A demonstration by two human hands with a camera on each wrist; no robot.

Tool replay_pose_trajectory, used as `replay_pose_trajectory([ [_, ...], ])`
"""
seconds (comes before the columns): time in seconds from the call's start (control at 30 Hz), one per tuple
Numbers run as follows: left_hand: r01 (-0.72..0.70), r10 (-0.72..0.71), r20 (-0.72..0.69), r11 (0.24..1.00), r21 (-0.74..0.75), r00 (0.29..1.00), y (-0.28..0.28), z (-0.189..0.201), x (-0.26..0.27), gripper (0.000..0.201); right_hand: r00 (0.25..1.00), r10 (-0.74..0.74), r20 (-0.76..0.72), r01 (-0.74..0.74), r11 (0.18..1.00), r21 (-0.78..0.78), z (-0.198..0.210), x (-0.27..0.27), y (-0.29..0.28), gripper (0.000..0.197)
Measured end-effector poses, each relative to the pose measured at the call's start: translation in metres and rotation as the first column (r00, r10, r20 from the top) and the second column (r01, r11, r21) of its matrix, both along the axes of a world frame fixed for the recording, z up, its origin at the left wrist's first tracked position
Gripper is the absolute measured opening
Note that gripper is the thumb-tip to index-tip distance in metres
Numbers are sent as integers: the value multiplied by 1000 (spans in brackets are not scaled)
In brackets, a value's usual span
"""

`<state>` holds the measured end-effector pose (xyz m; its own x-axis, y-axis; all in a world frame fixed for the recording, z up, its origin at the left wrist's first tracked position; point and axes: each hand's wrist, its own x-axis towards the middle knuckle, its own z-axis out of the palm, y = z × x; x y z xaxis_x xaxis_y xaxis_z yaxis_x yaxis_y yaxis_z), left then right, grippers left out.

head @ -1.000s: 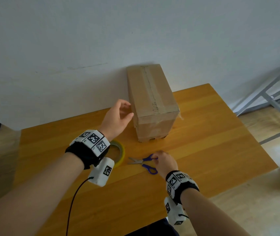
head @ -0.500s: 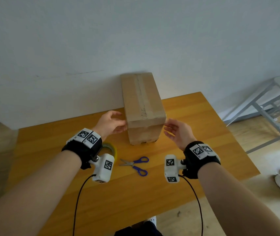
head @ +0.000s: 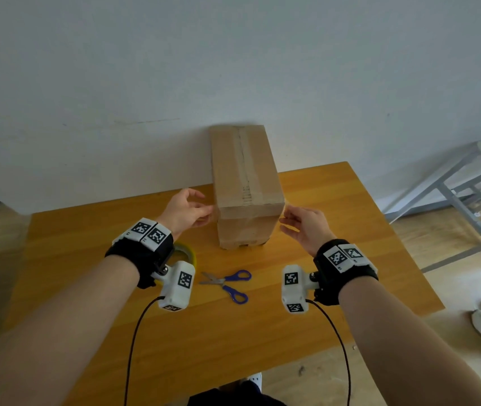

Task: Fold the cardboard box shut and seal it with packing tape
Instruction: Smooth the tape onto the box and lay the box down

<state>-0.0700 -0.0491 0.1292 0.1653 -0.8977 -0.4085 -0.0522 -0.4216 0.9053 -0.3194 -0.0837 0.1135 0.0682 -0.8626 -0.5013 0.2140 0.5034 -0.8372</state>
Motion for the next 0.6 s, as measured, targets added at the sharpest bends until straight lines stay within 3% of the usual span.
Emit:
replay_pose_trajectory([
  [0.3, 13, -11, 52, 1000, -28, 999, 1, -7, -3, 15, 964, 52, -260, -70, 996, -57, -3, 11, -4, 12],
  [0.43, -3, 12, 114, 997, -75, 993, 4, -8, -7, 17, 920, 39, -391, -95, 988, -123, -7, 10, -4, 10],
  [0.53, -20, 32, 214, 998, -56, 976, 5, -12, -5, 18, 848, 22, -530, -173, 956, -236, -9, 8, -4, 10],
  [0.6, 3, 43, 393, 993, -116, 919, 7, -11, -1, 20, 802, 11, -597, -232, 927, -294, -5, 3, -7, 8],
])
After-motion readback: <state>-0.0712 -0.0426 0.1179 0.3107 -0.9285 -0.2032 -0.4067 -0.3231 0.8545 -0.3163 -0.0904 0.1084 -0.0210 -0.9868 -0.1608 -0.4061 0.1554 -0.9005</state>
